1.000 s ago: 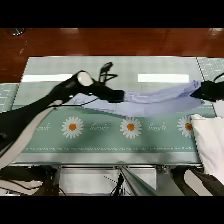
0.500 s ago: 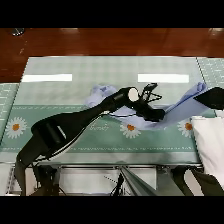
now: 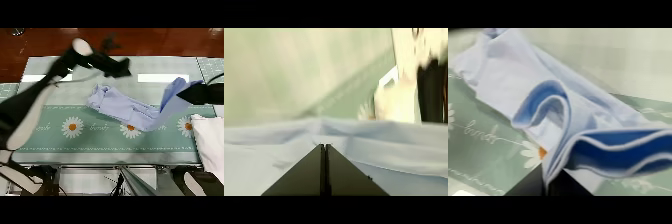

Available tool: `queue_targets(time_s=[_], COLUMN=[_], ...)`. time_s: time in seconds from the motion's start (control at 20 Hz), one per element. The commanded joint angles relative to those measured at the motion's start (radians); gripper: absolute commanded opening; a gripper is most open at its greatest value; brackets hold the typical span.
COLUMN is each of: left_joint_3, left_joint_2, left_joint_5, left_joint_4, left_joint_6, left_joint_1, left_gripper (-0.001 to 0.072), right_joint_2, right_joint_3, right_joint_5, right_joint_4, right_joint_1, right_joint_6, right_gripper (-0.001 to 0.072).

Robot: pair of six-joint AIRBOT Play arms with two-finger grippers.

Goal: Fold the shirts.

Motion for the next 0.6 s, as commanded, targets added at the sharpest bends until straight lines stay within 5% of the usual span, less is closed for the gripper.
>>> queue_targets(time_s=[0.0,0.3,0.55], left_joint_3=[-0.038,-0.415,-0.858], left_joint_2=[0.229,0.836,1.281], left_joint_5=[-0.117,-0.054,0.026], left_joint_4=[0.144,0.477,0.479], left_joint_6=[0.009,0.039,-0.028], left_joint_1=[0.274,0.576,0.629], left_gripper=[0.0021,0.0021,0.0021], right_joint_2=[-0.146,-0.586,-0.878], right_joint_3=[0.032,0.344,0.575], right_joint_5=[-0.118,-0.189,-0.253], right_joint_4=[0.055,0.073,0.124], right_joint_1=[0.193,0.466,0.540], right_joint_6=[0.049,0.084,0.112], right_gripper=[0.0019,0.0020,0.0020])
